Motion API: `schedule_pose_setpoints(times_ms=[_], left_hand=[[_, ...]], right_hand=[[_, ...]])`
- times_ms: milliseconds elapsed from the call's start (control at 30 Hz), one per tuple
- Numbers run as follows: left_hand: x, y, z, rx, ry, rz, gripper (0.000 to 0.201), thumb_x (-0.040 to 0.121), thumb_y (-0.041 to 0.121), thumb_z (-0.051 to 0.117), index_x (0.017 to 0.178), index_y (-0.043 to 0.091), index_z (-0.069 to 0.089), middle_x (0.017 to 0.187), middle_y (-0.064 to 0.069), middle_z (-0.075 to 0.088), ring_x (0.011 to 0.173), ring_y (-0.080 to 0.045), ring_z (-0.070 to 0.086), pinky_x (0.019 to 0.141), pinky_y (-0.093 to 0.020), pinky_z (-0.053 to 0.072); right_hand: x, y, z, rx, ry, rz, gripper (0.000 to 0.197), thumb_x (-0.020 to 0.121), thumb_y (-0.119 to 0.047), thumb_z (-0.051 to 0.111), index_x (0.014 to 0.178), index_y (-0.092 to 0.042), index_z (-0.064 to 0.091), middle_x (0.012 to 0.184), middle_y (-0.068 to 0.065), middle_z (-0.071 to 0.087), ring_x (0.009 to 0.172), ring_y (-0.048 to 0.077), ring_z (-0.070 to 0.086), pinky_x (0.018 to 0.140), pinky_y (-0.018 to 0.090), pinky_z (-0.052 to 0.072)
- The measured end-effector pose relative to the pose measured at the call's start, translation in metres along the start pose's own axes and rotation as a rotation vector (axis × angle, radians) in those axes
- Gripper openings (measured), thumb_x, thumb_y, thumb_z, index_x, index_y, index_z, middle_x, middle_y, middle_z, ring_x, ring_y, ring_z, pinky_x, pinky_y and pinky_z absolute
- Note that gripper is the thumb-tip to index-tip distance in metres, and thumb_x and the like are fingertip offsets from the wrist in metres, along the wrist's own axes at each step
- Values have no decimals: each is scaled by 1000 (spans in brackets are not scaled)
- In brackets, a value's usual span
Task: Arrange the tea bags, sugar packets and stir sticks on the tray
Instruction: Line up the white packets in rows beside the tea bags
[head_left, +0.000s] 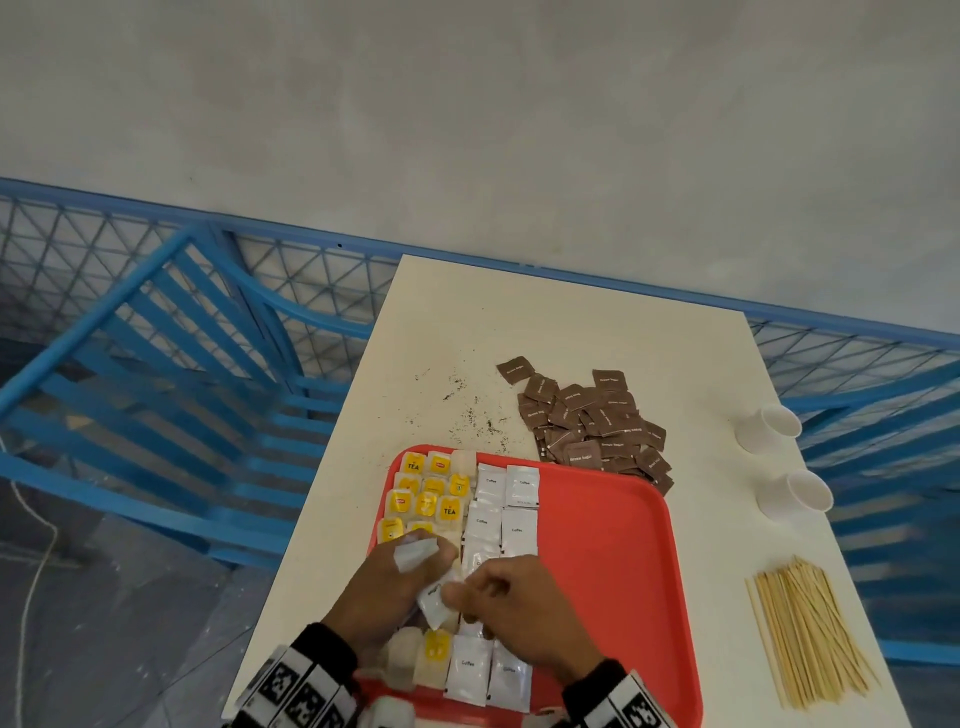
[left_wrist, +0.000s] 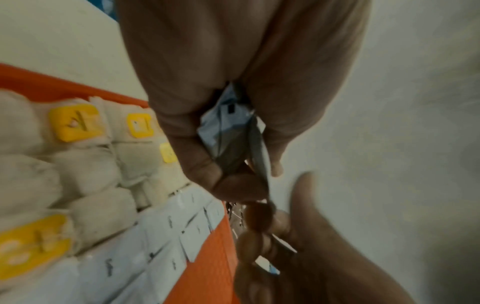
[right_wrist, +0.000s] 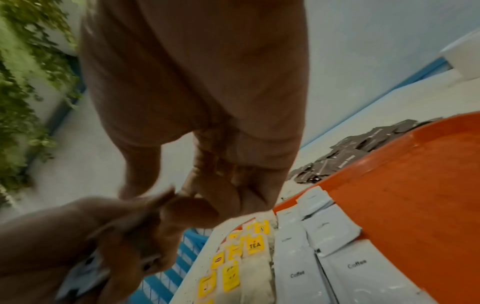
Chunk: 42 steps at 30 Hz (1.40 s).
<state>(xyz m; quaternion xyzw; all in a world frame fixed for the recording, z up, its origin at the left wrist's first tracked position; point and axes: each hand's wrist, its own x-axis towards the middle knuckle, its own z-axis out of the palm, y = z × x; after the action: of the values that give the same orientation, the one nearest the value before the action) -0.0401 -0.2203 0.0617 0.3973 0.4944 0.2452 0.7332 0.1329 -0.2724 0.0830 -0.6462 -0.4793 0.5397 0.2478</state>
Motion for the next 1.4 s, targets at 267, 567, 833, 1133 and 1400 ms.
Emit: schedule_pose_setpoints(times_ms=[267,567,833,1133,1400], left_hand=[[5,10,28,91,-59,-45,16,84,14,77,89,1,70,70,-7,63,61,-21,62,60,-40,59],[2,5,56,178,-131,-51,22,84,24,79,78,7,66,72,-12,66,61,-18,60,49,-25,45],[7,3,61,-96,30,-67,22,83,27,76,85,6,70,77,-15,68,67,-23,59,48,-23,44],[5,-7,41,-133,12,-105,20,89,24,71,91,5,70,84,-13,67,74,-22,62,61,-31,49],[2,-35,3,-219,91,-230,48,70,27,80,101,-8,69,97,-31,69,90,-42,66,58,-35,56]], right_hand=[[-11,17,-40,176,148,-26,16,90,-25,72,82,-12,74,70,1,68,63,7,57,62,21,49],[-10,23,-67,210,233,-61,17,91,-27,70,81,-13,74,78,8,72,68,7,58,65,22,48],[-14,23,-69,413,178,-18,31,87,-32,74,91,-2,70,70,-1,67,61,7,57,56,19,43],[3,44,-72,436,327,53,17,91,-12,69,76,-5,71,58,-2,59,51,7,47,49,18,39],[21,95,-47,180,260,310,24,86,-7,74,65,-10,63,54,1,61,43,4,49,48,17,42]])
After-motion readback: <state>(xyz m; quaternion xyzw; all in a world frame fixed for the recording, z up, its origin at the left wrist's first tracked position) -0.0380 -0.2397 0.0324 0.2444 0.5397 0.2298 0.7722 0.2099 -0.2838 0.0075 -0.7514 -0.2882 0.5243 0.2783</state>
